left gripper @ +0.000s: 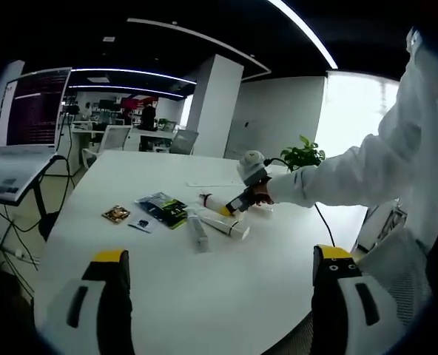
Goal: Arrange the skincare products in the storage area until every visible bottle or jar stands upright without overlapping.
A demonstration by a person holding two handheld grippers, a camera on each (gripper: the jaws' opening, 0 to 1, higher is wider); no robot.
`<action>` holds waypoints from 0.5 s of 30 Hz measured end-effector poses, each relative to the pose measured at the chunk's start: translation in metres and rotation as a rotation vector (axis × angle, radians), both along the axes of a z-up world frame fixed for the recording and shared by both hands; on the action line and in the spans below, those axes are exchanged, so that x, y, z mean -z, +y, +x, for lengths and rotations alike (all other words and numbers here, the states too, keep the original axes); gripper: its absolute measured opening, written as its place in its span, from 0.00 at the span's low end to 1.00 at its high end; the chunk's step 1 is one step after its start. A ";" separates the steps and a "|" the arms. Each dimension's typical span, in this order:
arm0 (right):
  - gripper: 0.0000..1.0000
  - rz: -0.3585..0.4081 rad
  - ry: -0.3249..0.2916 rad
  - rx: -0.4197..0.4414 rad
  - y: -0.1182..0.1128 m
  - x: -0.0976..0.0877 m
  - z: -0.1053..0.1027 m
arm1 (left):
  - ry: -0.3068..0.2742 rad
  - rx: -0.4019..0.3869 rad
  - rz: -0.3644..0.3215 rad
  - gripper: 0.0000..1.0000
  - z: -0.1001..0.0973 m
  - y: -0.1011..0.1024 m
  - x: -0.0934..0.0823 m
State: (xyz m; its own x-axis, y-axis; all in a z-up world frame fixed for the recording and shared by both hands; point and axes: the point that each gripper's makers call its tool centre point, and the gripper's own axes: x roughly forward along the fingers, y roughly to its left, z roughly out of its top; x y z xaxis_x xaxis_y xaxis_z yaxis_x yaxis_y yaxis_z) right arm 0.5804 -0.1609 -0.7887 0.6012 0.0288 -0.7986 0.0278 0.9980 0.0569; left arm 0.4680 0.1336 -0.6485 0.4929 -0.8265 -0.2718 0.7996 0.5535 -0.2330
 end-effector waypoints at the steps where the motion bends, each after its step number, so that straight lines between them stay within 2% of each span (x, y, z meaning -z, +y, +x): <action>1: 0.24 0.013 -0.001 0.000 0.001 0.000 -0.002 | 0.000 0.000 0.001 0.98 0.000 0.000 0.000; 4: 0.24 0.026 -0.004 0.002 0.004 0.000 -0.007 | 0.005 0.002 0.005 0.98 -0.002 0.000 0.001; 10: 0.24 0.126 -0.031 0.055 0.011 -0.002 -0.018 | 0.012 0.015 0.033 0.97 -0.006 -0.003 0.005; 15: 0.23 0.171 -0.035 0.073 0.012 -0.005 -0.031 | 0.014 0.019 0.054 0.97 -0.007 -0.002 0.008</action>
State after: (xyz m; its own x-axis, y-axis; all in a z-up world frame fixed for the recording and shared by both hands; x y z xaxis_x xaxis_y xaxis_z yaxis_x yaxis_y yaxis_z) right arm 0.5498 -0.1487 -0.7839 0.6342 0.1175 -0.7642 0.0944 0.9692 0.2273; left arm 0.4610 0.1319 -0.6567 0.4732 -0.8198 -0.3226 0.8071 0.5502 -0.2142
